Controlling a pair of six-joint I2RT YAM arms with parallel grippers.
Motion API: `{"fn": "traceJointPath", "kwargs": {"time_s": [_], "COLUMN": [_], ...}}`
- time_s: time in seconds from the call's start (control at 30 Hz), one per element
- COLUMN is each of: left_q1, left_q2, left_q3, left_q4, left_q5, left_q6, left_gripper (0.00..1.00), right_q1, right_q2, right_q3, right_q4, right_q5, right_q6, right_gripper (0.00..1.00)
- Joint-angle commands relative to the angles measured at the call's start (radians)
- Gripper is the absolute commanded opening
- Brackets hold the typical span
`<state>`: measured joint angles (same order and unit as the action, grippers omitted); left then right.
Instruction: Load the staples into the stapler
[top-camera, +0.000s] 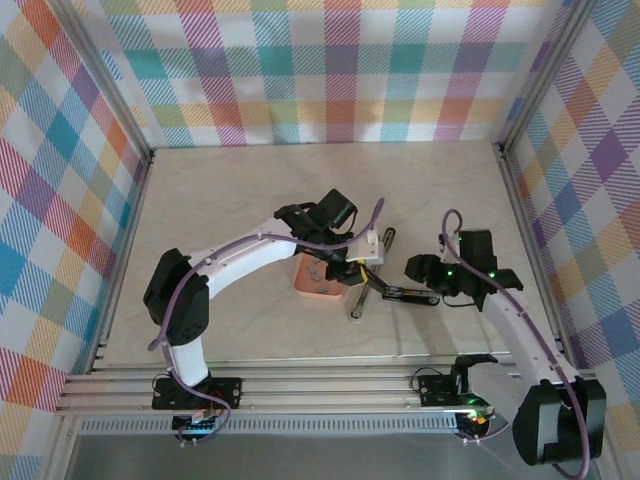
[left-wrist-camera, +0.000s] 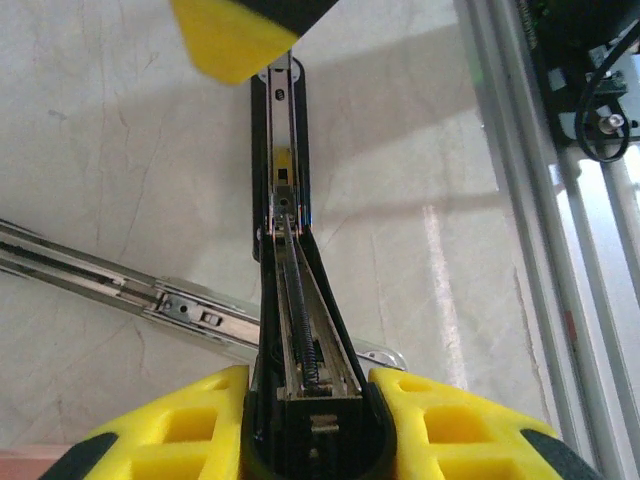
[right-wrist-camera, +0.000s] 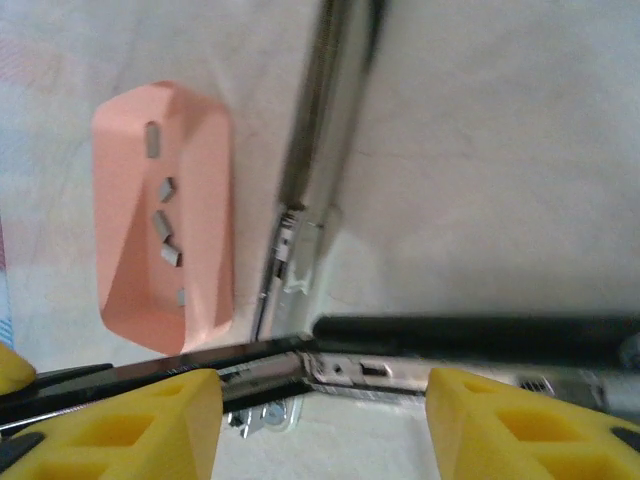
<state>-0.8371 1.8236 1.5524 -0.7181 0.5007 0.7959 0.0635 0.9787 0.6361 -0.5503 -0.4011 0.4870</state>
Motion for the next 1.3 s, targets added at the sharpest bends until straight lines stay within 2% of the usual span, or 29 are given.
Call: {"fn": "traceJointPath", "kwargs": {"time_s": [0.0, 0.17, 0.33, 0.5, 0.63, 0.73, 1.1, 1.27], "left_q1": [-0.023, -0.041, -0.046, -0.052, -0.056, -0.059, -0.075, -0.093], "left_q2": [0.031, 0.074, 0.147, 0.179, 0.205, 0.229, 0.275, 0.303], "left_q3": [0.098, 0.181, 0.318, 0.382, 0.427, 0.466, 0.526, 0.552], "left_q4": [-0.106, -0.176, -0.309, -0.364, -0.409, -0.445, -0.350, -0.285], "left_q5": [-0.050, -0.083, -0.095, -0.104, -0.115, -0.131, -0.136, -0.119], "left_q6": [-0.025, -0.029, -0.023, -0.027, -0.025, -0.026, -0.131, -0.173], "left_gripper": [0.00, 0.02, 0.03, 0.04, 0.05, 0.06, 0.11, 0.11], "right_q1": [-0.082, -0.160, -0.218, -0.222, -0.228, -0.227, -0.226, -0.227], "right_q2": [0.020, 0.036, 0.105, 0.225, 0.285, 0.319, 0.307, 0.313], "right_q3": [0.000, -0.016, -0.045, -0.050, -0.020, -0.016, -0.055, -0.065], "right_q4": [-0.132, -0.160, -0.073, 0.021, 0.024, 0.044, 0.035, 0.045], "right_q5": [-0.054, -0.029, -0.041, -0.092, -0.057, -0.079, -0.114, -0.126], "right_q6": [0.094, 0.096, 0.103, 0.082, 0.051, 0.045, 0.027, 0.029], "right_gripper": [0.57, 0.57, 0.56, 0.56, 0.51, 0.47, 0.31, 0.27]}}
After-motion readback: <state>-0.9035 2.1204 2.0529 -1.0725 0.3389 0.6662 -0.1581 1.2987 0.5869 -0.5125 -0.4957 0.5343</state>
